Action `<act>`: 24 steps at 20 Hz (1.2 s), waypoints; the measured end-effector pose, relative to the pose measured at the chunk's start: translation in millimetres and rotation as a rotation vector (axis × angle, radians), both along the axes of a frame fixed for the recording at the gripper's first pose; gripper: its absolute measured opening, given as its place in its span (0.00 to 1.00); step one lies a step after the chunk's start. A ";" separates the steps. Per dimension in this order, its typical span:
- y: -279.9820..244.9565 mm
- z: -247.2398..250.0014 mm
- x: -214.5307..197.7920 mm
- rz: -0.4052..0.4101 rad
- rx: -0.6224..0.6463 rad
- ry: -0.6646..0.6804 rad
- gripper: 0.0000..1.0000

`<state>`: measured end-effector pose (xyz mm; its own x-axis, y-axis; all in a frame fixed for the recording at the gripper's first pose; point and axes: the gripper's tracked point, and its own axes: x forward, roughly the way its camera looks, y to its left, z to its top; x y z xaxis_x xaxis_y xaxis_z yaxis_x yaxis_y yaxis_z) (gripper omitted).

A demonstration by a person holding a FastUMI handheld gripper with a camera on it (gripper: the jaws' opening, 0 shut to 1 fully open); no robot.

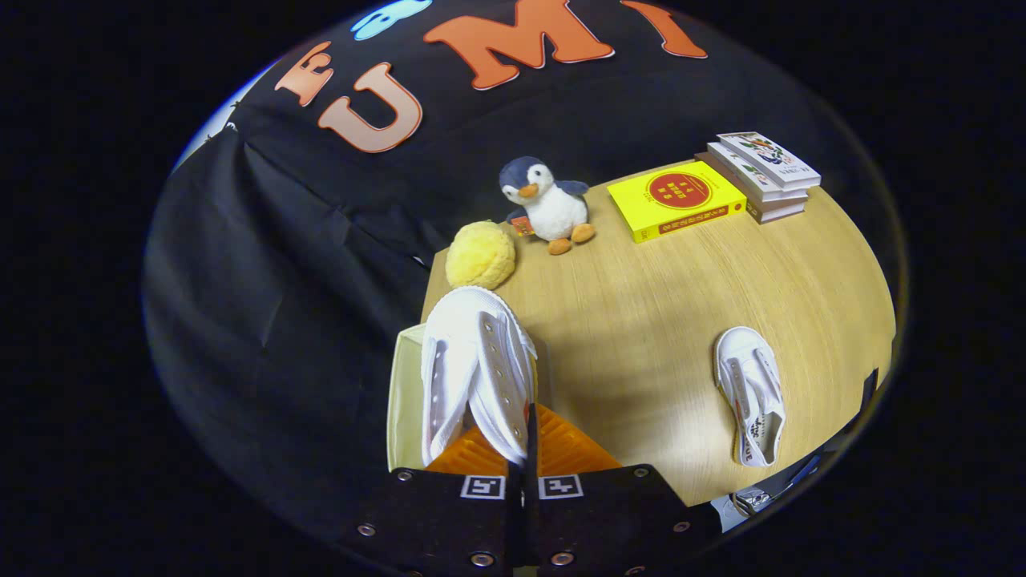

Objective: Open the storage box then place both shoes into the box .Put the left shoe in first, then the right shoe, with the right side of both shoes facing outward in a uniform manner.

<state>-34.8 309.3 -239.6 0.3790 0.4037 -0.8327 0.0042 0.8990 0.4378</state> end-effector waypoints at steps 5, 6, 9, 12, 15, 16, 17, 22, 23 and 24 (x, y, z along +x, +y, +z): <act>62.3 -1.9 10.3 0.046 -0.002 0.013 0.01; 77.1 -3.5 10.7 0.059 0.001 0.021 0.01; 119.8 -13.5 17.5 0.091 0.012 0.040 0.01; 146.4 -33.6 19.2 0.097 -0.025 0.075 0.01; 147.6 -59.4 7.7 0.070 -0.093 0.135 0.01; 149.0 -68.3 5.0 0.075 -0.104 0.150 0.01; 151.8 -78.0 0.5 0.073 -0.108 0.169 0.01; 162.0 -107.9 -2.7 0.002 -0.110 0.222 0.03; 163.5 -113.0 -5.4 0.002 -0.104 0.253 0.03; 166.2 -113.9 -8.2 -0.005 -0.089 0.270 0.04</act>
